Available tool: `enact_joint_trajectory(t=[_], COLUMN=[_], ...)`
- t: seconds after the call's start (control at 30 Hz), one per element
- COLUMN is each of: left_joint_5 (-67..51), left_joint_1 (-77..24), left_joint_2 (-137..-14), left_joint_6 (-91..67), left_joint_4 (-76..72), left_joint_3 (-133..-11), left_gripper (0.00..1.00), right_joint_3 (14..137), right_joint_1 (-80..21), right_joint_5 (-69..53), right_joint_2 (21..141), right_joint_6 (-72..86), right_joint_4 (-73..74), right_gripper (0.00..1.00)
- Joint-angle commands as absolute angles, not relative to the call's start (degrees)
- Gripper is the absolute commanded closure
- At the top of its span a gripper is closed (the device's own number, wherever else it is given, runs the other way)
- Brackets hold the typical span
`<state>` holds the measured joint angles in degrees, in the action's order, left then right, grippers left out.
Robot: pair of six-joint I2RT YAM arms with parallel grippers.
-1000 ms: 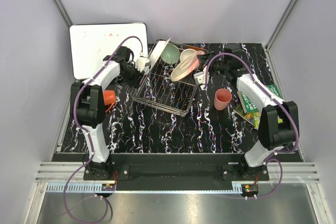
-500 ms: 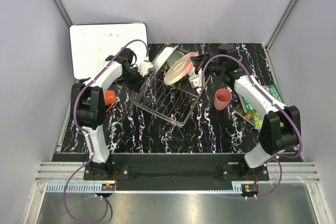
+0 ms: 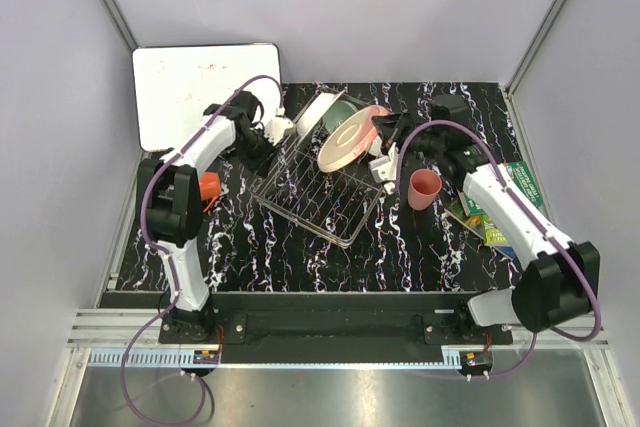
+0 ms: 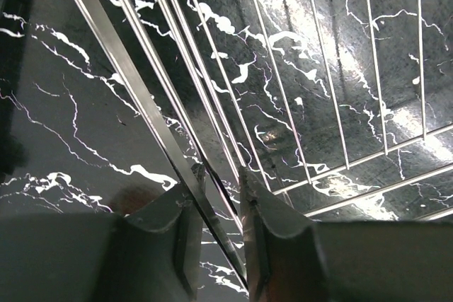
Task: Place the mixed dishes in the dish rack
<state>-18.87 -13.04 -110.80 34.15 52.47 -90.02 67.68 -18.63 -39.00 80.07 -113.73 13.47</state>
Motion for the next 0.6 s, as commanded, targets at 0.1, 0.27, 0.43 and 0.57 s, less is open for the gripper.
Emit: enact_joint_trajectory(t=[0.1,0.27,0.43,0.57], left_joint_5=[-18.3,-19.9,-21.8,-20.8], left_joint_1=[-14.7,-13.5,-12.2,-12.3], left_joint_2=[-109.9,-108.9,-109.3,-108.8], left_joint_6=[29.5,27.8,27.0,28.3], left_joint_4=[53.9,54.3,54.6,55.0], left_joint_3=[-94.9,-96.5,-96.2,-95.5], left_gripper=[0.72,0.74,0.75,0.76], right_joint_3=[67.3,68.5,59.6,55.8], right_joint_1=[-16.3,-15.6,-17.2,-19.2], right_joint_5=[-45.9,-43.2,-36.1,-33.0], right_joint_2=[70.8,72.6,74.8,72.9], right_joint_6=[-128.3,-124.3,-108.1,-107.5], right_joint_4=[6.2,3.7,-17.7,-19.0], right_gripper=[1.0,1.0,1.0,1.0])
